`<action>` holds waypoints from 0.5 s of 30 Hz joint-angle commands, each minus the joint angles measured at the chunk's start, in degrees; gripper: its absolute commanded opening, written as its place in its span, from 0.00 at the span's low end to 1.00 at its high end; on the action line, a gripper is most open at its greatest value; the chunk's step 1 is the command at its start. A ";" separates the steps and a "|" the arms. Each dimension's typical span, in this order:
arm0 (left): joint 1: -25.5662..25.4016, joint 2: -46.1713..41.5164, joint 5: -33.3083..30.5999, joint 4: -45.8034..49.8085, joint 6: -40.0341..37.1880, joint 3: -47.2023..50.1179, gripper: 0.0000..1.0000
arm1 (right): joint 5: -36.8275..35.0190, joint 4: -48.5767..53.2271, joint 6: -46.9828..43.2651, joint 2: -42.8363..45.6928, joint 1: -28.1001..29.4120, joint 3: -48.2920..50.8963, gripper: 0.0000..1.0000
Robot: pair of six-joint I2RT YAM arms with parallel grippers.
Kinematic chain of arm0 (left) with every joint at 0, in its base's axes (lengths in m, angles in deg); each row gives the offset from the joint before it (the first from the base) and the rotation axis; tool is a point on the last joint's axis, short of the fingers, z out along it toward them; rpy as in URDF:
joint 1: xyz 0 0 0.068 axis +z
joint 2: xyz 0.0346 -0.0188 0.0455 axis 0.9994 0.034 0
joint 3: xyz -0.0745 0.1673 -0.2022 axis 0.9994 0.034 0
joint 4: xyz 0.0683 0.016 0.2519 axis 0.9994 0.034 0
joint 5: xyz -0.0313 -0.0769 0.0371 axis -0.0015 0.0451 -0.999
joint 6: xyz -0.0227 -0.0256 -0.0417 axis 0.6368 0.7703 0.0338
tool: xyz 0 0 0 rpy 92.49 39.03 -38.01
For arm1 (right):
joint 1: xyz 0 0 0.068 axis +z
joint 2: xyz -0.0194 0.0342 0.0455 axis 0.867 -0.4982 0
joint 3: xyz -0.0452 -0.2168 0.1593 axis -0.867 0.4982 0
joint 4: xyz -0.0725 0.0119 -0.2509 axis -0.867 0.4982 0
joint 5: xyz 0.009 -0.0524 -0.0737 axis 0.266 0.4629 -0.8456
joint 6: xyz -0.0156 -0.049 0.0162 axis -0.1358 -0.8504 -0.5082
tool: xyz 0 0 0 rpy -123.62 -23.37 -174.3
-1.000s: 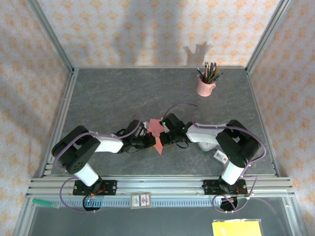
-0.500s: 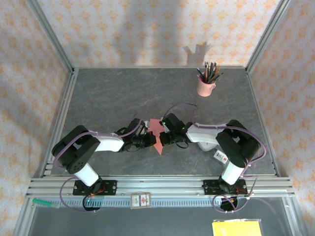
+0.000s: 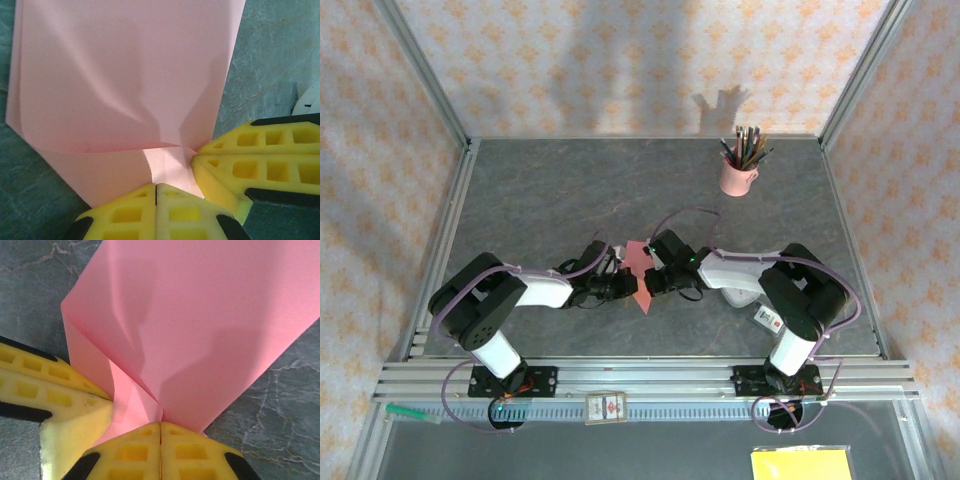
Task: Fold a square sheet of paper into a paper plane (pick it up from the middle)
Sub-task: Third fold the triangle at the center of the table.
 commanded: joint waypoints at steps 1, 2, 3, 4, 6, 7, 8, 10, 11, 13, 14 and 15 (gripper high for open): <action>0.28 2.79 -3.77 5.72 -2.27 1.99 0.00 | -2.62 5.15 -1.13 0.10 -0.58 -0.92 0.09; 0.28 2.88 -4.16 6.04 -2.47 1.97 0.00 | -2.60 5.16 -1.16 0.27 -0.60 -1.14 0.09; 0.28 2.97 -4.30 6.19 -2.56 2.02 0.00 | -2.61 5.19 -1.17 0.50 -0.54 -1.39 0.10; 0.28 3.05 -4.31 6.28 -2.58 2.01 0.00 | -2.60 5.38 -1.14 0.60 -0.53 -1.65 0.10; 0.27 3.34 -4.64 6.52 -2.58 2.02 0.00 | -2.60 5.78 -1.18 0.94 -0.52 -2.31 0.11; 0.28 3.39 -4.57 6.50 -2.49 2.02 0.00 | -2.76 6.15 -1.26 1.11 -0.52 -2.73 0.12; 0.24 3.47 -4.57 6.46 -2.41 2.11 0.00 | -2.94 6.42 -1.39 1.32 -0.57 -3.05 0.12; 0.27 3.50 -4.58 6.31 -2.15 2.27 0.00 | -3.62 7.17 -1.53 1.84 -0.52 -3.72 0.13; 0.24 3.50 -4.46 6.12 -1.93 2.36 0.00 | -3.95 7.63 -1.79 2.03 -0.59 -4.08 0.14; 0.13 3.53 -4.48 5.71 -1.49 2.54 0.00 | -4.72 8.63 -1.98 2.52 -0.75 -4.70 0.15; 0.11 3.54 -4.41 5.58 -1.37 2.60 0.00 | -4.96 9.03 -2.06 2.83 -0.93 -4.84 0.15; 0.10 3.41 -4.40 5.50 -1.28 2.63 0.00 | -4.95 9.31 -2.06 3.29 -1.24 -4.93 0.16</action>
